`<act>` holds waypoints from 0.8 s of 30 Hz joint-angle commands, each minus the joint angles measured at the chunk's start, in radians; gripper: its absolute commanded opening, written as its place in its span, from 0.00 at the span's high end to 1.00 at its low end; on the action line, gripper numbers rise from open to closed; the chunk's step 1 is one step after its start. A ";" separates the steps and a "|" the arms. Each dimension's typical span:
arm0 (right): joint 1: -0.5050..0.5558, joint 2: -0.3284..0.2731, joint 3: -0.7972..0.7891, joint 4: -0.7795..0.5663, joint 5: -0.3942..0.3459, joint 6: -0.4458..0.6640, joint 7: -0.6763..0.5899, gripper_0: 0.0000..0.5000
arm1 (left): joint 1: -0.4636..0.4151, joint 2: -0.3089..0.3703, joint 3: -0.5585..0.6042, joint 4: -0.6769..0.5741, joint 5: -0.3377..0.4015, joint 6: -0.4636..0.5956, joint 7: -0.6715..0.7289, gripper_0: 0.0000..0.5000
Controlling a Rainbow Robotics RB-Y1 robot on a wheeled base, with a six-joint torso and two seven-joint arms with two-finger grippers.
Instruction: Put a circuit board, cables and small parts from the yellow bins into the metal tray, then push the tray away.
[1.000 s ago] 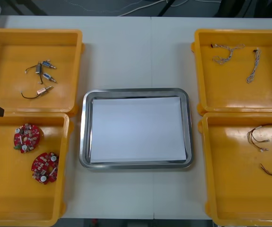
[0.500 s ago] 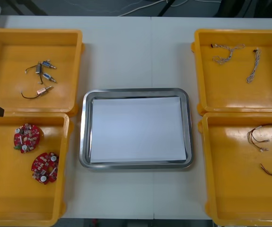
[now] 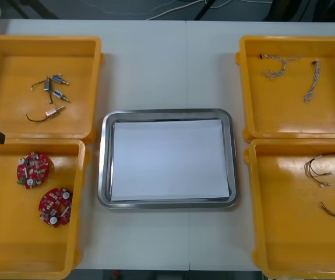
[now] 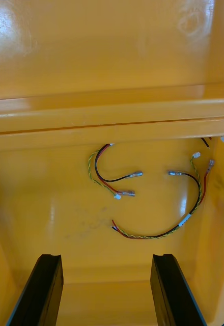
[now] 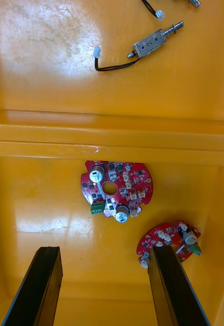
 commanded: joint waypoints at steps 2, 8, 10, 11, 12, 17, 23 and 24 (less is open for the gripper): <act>0.008 0.005 -0.039 -0.027 0.007 0.007 -0.006 0.00 | 0.020 0.045 0.033 -0.029 -0.003 0.006 -0.087 0.00; 0.008 0.005 -0.039 -0.027 0.007 0.007 -0.006 0.00 | 0.020 0.045 0.033 -0.029 -0.003 0.006 -0.087 0.00; 0.008 0.005 -0.039 -0.027 0.007 0.007 -0.006 0.00 | 0.020 0.045 0.033 -0.029 -0.003 0.006 -0.087 0.00; 0.008 0.005 -0.039 -0.027 0.007 0.007 -0.006 0.00 | 0.020 0.045 0.033 -0.029 -0.003 0.006 -0.087 0.00; 0.008 0.005 -0.039 -0.027 0.007 0.007 -0.006 0.00 | 0.020 0.045 0.033 -0.029 -0.003 0.006 -0.087 0.00; 0.008 0.005 -0.039 -0.027 0.007 0.007 -0.006 0.00 | 0.020 0.045 0.033 -0.029 -0.003 0.006 -0.087 0.00; 0.008 0.005 -0.039 -0.027 0.007 0.007 -0.006 0.00 | 0.020 0.045 0.033 -0.029 -0.003 0.006 -0.087 0.00; 0.008 0.005 -0.039 -0.027 0.007 0.007 -0.006 0.00 | 0.020 0.045 0.033 -0.029 -0.003 0.006 -0.087 0.00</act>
